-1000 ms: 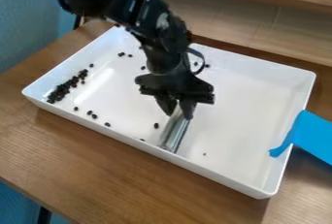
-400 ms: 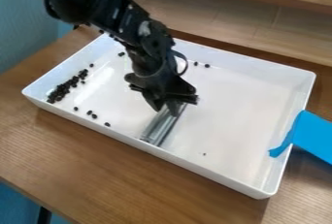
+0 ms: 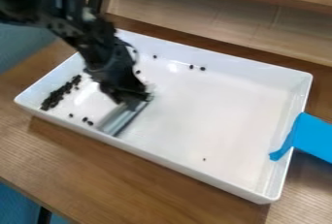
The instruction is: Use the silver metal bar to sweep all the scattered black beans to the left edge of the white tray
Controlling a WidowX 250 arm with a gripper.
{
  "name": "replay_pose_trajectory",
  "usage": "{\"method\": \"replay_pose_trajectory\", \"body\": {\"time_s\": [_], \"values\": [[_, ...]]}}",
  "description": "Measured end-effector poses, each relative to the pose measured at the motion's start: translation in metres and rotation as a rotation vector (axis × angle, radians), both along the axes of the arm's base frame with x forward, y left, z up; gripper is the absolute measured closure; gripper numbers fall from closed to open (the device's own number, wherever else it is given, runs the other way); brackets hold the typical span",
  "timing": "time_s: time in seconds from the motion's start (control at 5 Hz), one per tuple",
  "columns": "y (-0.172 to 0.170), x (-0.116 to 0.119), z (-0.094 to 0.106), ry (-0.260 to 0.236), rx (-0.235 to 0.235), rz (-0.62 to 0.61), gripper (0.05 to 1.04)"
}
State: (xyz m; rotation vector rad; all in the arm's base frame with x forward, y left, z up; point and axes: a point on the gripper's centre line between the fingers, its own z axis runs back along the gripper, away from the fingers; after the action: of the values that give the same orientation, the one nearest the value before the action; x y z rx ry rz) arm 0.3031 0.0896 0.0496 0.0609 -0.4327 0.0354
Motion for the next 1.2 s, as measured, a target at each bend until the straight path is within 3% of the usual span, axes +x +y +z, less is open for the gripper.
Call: {"method": "replay_pose_trajectory", "body": {"time_s": [0.2,0.4,0.6,0.8,1.0,1.2], "values": [[0.033,-0.014,0.001,0.014,-0.003,-0.016,0.755],[0.055,-0.018,0.006,-0.005,0.005,-0.023,0.755],[0.075,-0.007,0.003,-0.019,0.035,-0.012,0.755],[0.078,-0.005,0.007,-0.017,0.025,-0.019,0.755],[0.068,-0.003,0.019,0.001,-0.053,0.010,0.755],[0.038,0.018,0.059,-0.004,-0.131,0.028,0.755]]}}
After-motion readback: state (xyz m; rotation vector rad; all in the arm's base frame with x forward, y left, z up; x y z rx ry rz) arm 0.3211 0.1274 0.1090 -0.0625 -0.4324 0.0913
